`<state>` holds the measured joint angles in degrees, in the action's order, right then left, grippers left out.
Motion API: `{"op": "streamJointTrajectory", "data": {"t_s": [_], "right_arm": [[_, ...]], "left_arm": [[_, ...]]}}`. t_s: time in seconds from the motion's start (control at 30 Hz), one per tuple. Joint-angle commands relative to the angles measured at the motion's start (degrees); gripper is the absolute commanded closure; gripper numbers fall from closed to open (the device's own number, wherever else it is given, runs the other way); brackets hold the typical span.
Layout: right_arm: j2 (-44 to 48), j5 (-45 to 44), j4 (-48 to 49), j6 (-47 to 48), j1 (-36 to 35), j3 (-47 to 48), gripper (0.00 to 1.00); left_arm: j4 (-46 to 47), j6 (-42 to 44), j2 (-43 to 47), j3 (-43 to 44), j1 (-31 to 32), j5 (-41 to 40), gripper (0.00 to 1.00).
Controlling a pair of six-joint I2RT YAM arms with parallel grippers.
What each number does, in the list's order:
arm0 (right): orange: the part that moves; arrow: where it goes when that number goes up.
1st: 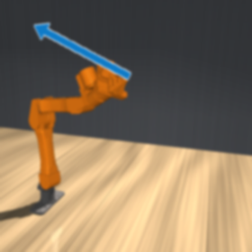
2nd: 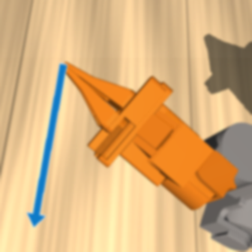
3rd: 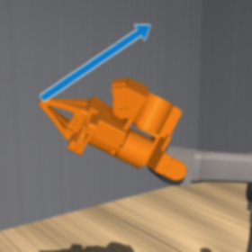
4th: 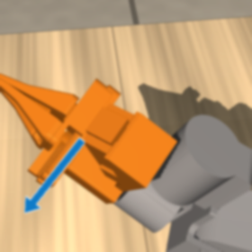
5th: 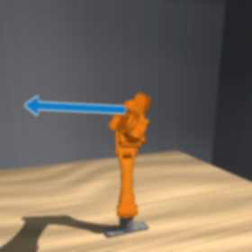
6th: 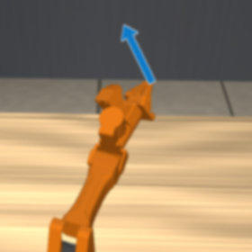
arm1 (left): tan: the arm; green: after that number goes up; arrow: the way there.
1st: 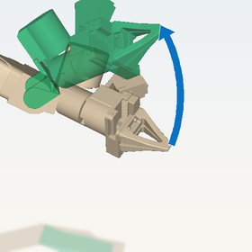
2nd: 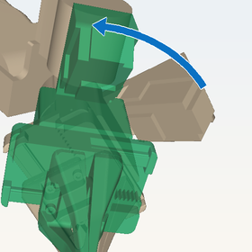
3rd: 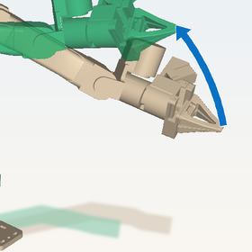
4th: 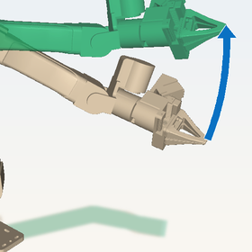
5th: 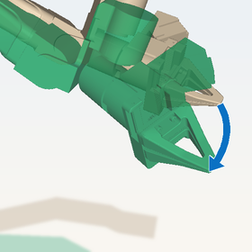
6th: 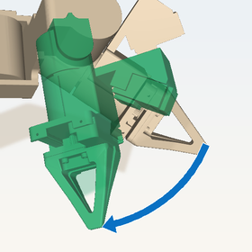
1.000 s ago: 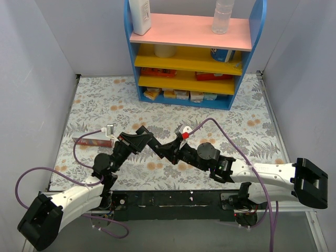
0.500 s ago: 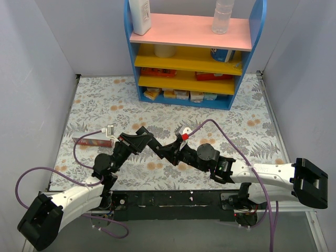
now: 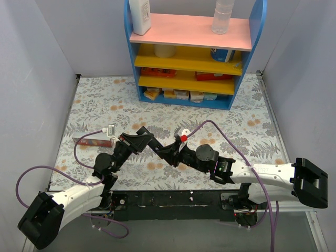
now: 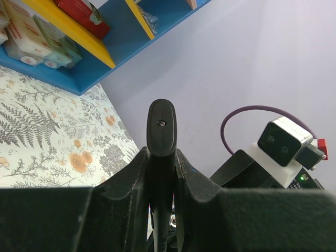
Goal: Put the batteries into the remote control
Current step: Load the battery into the remote control.
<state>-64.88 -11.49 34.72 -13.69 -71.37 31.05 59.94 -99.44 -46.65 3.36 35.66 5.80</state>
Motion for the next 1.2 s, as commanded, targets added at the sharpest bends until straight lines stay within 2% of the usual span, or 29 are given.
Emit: {"op": "streamJointTrajectory", "data": {"t_s": [0.0,0.27,0.7,0.93,1.17], "right_arm": [[-0.25,-3.01,0.09,0.95,-0.08,0.24,0.71],[1.42,-5.74,-0.53,1.39,-0.08,-0.2,0.64],[3.36,-3.28,-3.6,2.53,-0.08,1.12,0.46],[6.08,-2.49,-11.24,5.87,-0.08,5.07,0.45],[4.51,1.64,-25.46,6.84,-0.17,13.68,0.48]], "left_arm": [[0.7,-0.85,0.25,0.42,0.29,0.88,1.0],[-1.76,-0.58,0.33,0.16,0.29,0.0,1.0],[-4.22,0.65,-0.54,0.34,0.2,-0.27,1.0],[-4.92,1.26,-0.63,0.42,0.2,0.26,1.0],[-7.64,3.02,-0.28,2.09,0.2,1.49,1.0]]}}
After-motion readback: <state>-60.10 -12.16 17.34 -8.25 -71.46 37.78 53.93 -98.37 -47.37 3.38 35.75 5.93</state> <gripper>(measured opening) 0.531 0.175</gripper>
